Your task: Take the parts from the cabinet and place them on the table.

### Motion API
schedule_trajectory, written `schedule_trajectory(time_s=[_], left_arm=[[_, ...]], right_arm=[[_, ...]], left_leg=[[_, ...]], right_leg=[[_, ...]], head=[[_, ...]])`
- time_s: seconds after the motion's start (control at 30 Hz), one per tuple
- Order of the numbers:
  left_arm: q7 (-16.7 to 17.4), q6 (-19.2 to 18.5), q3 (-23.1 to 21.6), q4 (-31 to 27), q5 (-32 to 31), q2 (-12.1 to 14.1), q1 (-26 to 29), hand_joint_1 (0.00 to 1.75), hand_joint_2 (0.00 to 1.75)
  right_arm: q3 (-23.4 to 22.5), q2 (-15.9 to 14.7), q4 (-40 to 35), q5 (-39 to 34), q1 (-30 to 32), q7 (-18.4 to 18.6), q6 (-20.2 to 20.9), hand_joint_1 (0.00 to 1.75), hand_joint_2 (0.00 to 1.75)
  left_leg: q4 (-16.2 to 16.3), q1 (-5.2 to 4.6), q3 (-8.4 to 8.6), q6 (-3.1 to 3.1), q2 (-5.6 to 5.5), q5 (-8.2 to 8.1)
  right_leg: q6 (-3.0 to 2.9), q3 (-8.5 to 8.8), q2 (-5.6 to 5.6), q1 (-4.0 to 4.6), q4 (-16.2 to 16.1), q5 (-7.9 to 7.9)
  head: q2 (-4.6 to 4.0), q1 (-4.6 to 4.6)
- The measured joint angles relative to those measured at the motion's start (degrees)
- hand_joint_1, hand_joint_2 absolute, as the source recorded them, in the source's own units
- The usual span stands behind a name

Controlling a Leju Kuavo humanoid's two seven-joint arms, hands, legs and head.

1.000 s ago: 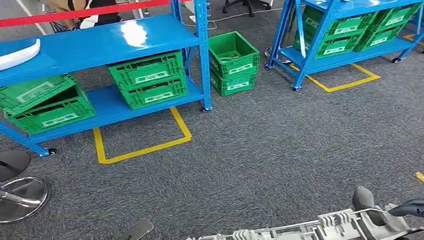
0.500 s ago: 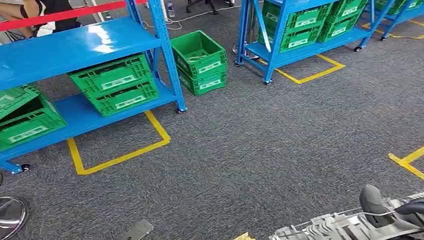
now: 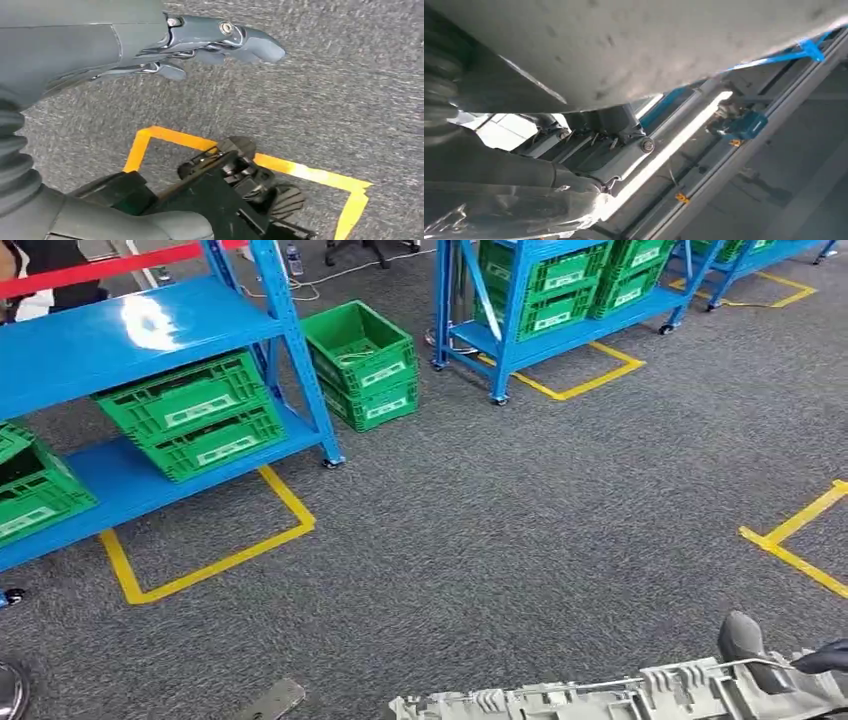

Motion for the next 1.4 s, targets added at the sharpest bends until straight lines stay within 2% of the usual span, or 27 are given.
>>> schedule_trajectory(time_s=[0.1,0.13,0.17,0.27,0.3,0.33,0.37,0.43,0.47,0.5,0.57,0.63,0.7,0.77,0.8,0.83,0.87,0.9,0.97,1.0,1.03,1.13,1.17,1.23,1.3,1.33,1.4], left_arm=[[0.0,0.0,0.0,0.0,0.0,0.0,-0.1,0.00,1.75],[0.0,0.0,0.0,0.0,0.0,0.0,-0.1,0.00,1.75],[0.0,0.0,0.0,0.0,0.0,0.0,-0.1,0.00,1.75],[0.0,0.0,0.0,0.0,0.0,0.0,0.1,0.00,1.75],[0.0,0.0,0.0,0.0,0.1,0.0,0.1,0.00,1.75],[0.0,0.0,0.0,0.0,0.2,0.0,0.1,0.00,1.75],[0.0,0.1,0.0,0.0,0.2,0.0,0.1,0.00,1.75],[0.0,0.2,0.0,0.0,0.3,0.0,0.0,0.00,1.75],[0.0,0.2,0.0,0.0,0.4,0.0,0.0,0.00,1.75],[0.0,0.3,0.0,0.0,0.4,0.1,0.0,0.00,1.75],[0.0,0.5,0.0,0.0,0.4,0.1,-0.1,0.00,1.75],[0.0,0.5,0.0,0.0,0.5,-0.1,-0.1,0.00,1.75],[0.0,0.6,0.0,0.0,0.5,-0.1,-0.2,0.00,1.75],[0.0,0.7,0.0,0.0,0.6,-0.1,0.0,0.00,1.75],[0.0,0.7,0.0,0.0,0.6,0.0,0.1,0.00,1.75],[0.0,0.7,0.0,0.0,0.6,0.0,0.1,0.00,1.75],[0.0,0.7,0.0,0.0,0.6,0.0,0.0,0.00,1.75],[0.0,0.7,0.0,0.0,0.6,-0.1,0.0,0.00,1.75],[0.0,0.7,0.0,0.0,0.6,-0.1,0.0,0.00,1.75],[0.0,0.7,0.0,0.0,0.6,0.0,0.0,0.00,1.75],[0.0,0.7,0.0,0.0,0.6,0.0,0.0,0.00,1.75],[0.0,0.7,0.0,0.0,0.6,0.0,-0.1,0.00,1.75],[0.0,0.7,-0.1,0.0,0.6,0.0,-0.2,0.00,1.75],[0.0,0.8,-0.1,0.0,0.6,0.0,-0.2,0.00,1.75],[0.0,0.8,-0.1,0.0,0.6,0.0,0.0,0.00,1.75],[0.0,0.8,-0.1,0.0,0.6,0.0,0.1,0.00,1.75],[0.0,0.8,-0.1,0.0,0.6,0.0,0.1,0.00,1.75]], right_arm=[[-0.1,0.0,0.0,-0.1,0.0,0.0,0.0,1.75,1.75],[-0.2,0.0,0.0,0.0,0.1,0.0,0.0,1.75,1.75],[-0.3,0.0,0.0,0.0,0.0,0.0,0.0,1.75,1.75],[-0.3,0.0,-0.1,0.0,0.0,0.0,0.0,1.75,1.75],[-0.4,0.0,-0.1,-0.1,0.0,0.0,0.0,1.75,1.75],[-0.4,0.0,-0.1,-0.1,0.0,0.0,0.0,1.75,1.75],[-0.4,0.0,-0.1,-0.1,0.0,0.0,0.0,1.75,1.75],[-0.5,0.0,-0.2,0.0,0.1,0.0,0.0,1.75,1.75],[-0.5,0.0,-0.2,0.0,0.0,0.0,0.0,1.75,1.75],[-0.5,0.0,-0.2,0.1,-0.1,0.2,0.0,1.75,1.75],[-0.6,0.0,-0.3,0.2,0.1,0.4,0.0,1.75,1.75],[-0.6,0.0,-0.5,0.2,0.1,0.5,0.0,1.75,1.75],[-0.6,0.0,-0.6,0.1,-0.1,0.5,0.0,1.75,1.75],[-0.6,0.0,-0.6,0.1,0.0,0.5,0.0,1.75,1.75],[-0.6,0.0,-0.6,0.0,0.0,0.5,0.0,1.75,1.75],[-0.6,0.0,-0.6,0.0,0.0,0.5,0.0,1.75,1.75],[-0.6,0.0,-0.6,0.0,-0.1,0.5,0.0,1.75,1.75],[-0.6,0.0,-0.6,-0.1,0.0,0.5,0.0,1.75,1.75],[-0.6,0.0,-0.6,-0.2,0.0,0.5,0.0,1.75,1.75],[-0.6,0.0,-0.6,-0.2,-0.2,0.5,0.0,1.75,1.75],[-0.6,0.0,-0.7,-0.3,-0.2,0.5,0.0,1.75,1.75],[-0.7,0.0,-0.8,-0.4,-0.2,0.4,0.0,1.75,1.75],[-0.7,0.0,-0.8,-0.4,-0.1,0.4,0.0,1.75,1.75],[-0.8,0.0,-0.9,-0.5,-0.3,0.3,0.0,1.75,1.75],[-0.8,0.0,-0.9,-0.6,-0.3,0.3,0.0,1.75,1.75],[-0.8,0.0,-0.9,-0.6,-0.3,0.3,0.0,1.75,1.75],[-0.8,0.0,-0.9,-0.6,-0.3,0.3,0.0,1.75,1.75]], left_leg=[[-0.2,0.18,0.11,-0.60,0.73,0.29],[0.0,0.30,0.05,-0.98,0.52,-0.18],[1.6,0.36,-0.52,-1.22,-0.69,-1.65],[15.2,0.37,-6.99,-1.43,-1.99,-8.25],[18.1,0.36,-8.60,-1.36,-2.12,-8.85],[18.3,0.37,-8.87,-1.25,-2.15,-8.03],[16.1,0.36,-7.98,-1.07,-2.20,-6.01],[6.0,0.38,-3.14,-0.54,-3.05,-0.43],[2.2,0.48,-1.32,-0.26,-5.36,0.71],[0.2,0.66,-0.60,-0.09,-6.05,0.04],[0.4,0.34,-0.93,-0.05,-5.63,-0.03],[-0.4,0.56,-0.67,0.76,-4.72,0.58],[-0.4,0.61,-0.51,1.39,-3.89,0.57],[-0.4,0.39,-0.49,1.59,-2.72,0.47],[-0.4,0.31,-0.52,1.64,-2.12,0.44],[-0.4,0.27,-0.47,1.64,-1.65,0.44],[-0.4,0.27,-0.40,1.64,-1.16,0.39],[-0.3,0.27,-0.25,1.52,-0.76,0.28],[-0.2,0.28,0.15,1.07,-0.24,-0.02],[0.1,-0.29,0.10,0.63,-0.03,-0.34],[0.2,-0.29,0.09,0.43,0.07,-0.28],[0.1,-0.11,0.18,-0.20,0.89,-0.29],[0.6,0.03,0.09,-0.63,0.08,-1.01],[7.3,0.13,-2.96,-1.00,-1.72,-5.33],[16.7,0.16,-7.67,-1.09,-2.09,-9.08],[18.5,0.16,-8.71,-1.02,-2.14,-9.06],[14.5,0.22,-6.87,-0.87,-2.21,-5.34]], right_leg=[[-1.24,-0.64,0.91,0.26,0.3,0.09],[-1.69,-0.55,1.23,0.02,0.1,0.35],[-1.95,-0.61,1.45,-0.01,0.1,0.40],[-2.43,-1.01,2.57,0.08,0.1,0.56],[-2.47,-1.12,3.05,0.11,0.1,0.59],[-2.48,-1.13,3.56,0.13,0.1,0.61],[-2.47,-1.11,4.09,0.13,0.1,0.62],[-2.29,-0.96,5.25,0.09,0.1,0.73],[-2.14,-1.08,5.55,-0.03,0.1,0.78],[-1.75,-1.43,6.14,0.32,0.4,0.74],[-0.97,-1.75,6.71,-0.10,0.0,1.17],[-0.07,-2.20,7.32,-0.14,-0.3,1.29],[0.17,-4.00,3.52,0.09,4.1,-1.56],[0.43,-8.23,2.28,0.09,12.9,-5.80],[0.56,-10.00,2.10,0.09,16.6,-7.02],[0.65,-10.39,2.02,0.09,17.5,-6.77],[0.66,-9.29,1.98,0.09,15.5,-5.17],[0.63,-6.91,1.78,0.08,11.2,-2.81],[0.58,-1.33,-0.04,0.03,1.6,0.80],[0.21,-0.54,-0.92,0.45,0.1,-0.25],[-0.46,-0.39,-0.02,0.27,0.1,0.11],[-1.44,-0.81,1.00,0.32,0.1,0.34],[-1.83,-0.77,1.25,0.16,0.0,0.52],[-2.35,-1.05,1.82,0.10,0.0,0.69],[-2.53,-1.44,2.68,0.15,0.0,0.82],[-2.51,-1.53,3.23,0.14,0.0,0.87],[-2.40,-1.50,4.23,0.10,0.0,0.97]], head=[[0.00,-0.11],[0.00,-0.13],[-0.02,-0.24],[-0.02,-0.26],[0.00,-0.28],[-0.02,-0.26],[-0.02,-0.28],[-0.02,-0.28],[-0.02,-0.26],[0.00,-0.24],[0.00,-0.26],[-0.02,-0.29],[-0.02,0.31],[-0.02,0.26],[-0.02,0.33],[0.00,0.31],[0.00,0.28],[0.00,0.31],[0.00,0.33],[0.00,0.33],[-0.02,0.13],[-0.02,0.20],[0.00,0.20],[-0.02,-0.02],[-0.02,-0.04],[-0.02,-0.02],[-0.02,-0.02]])
